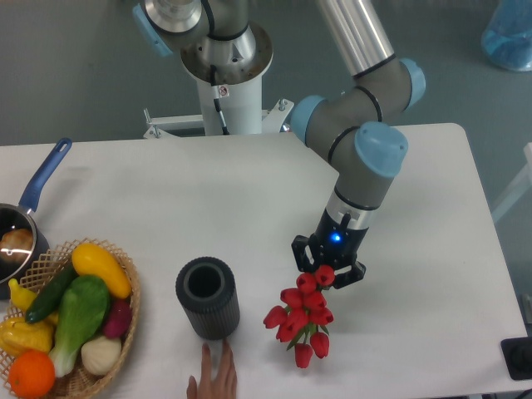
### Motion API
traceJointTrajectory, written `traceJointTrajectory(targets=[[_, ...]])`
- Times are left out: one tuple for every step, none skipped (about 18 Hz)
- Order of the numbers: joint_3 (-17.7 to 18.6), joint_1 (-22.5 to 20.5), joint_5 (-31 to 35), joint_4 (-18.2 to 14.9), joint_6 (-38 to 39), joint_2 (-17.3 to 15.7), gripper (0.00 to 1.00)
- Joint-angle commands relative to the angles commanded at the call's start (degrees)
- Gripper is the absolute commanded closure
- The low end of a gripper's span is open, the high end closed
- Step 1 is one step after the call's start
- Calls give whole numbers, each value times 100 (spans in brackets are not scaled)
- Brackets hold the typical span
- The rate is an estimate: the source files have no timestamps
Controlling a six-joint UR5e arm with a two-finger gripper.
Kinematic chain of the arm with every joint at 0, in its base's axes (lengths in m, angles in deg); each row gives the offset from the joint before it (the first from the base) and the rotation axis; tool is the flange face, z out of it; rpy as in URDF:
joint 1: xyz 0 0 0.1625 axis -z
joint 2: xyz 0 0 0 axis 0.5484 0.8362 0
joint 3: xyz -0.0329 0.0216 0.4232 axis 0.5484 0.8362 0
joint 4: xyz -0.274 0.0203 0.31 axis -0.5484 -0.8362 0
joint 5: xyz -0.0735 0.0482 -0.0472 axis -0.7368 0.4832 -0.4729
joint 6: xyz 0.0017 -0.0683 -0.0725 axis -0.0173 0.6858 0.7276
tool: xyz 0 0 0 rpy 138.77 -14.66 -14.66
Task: Place the flowers on the table
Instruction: 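Lower the tulip blooms onto the table beside the grey vase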
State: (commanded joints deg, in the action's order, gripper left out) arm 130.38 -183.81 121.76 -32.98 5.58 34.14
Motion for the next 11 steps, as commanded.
traceJointTrajectory(targets=[[-35, -35, 0, -9, -62, 18, 77], [-44, -96, 0, 0, -97, 26, 77], [-70, -149, 0, 0, -124, 53, 72], [-123, -184, 9, 0, -176, 70, 63], [-141, -228, 9, 0, -237, 114, 63], [-141, -237, 9, 0, -255, 114, 62], [-141, -255, 9, 0, -256, 114, 62], [-141, -264, 9, 0, -264, 123, 62], [-141, -264, 9, 9, -264, 132, 57], [-158, -273, 9, 9, -264, 132, 51], [-167, -273, 9, 9, -264, 132, 49]])
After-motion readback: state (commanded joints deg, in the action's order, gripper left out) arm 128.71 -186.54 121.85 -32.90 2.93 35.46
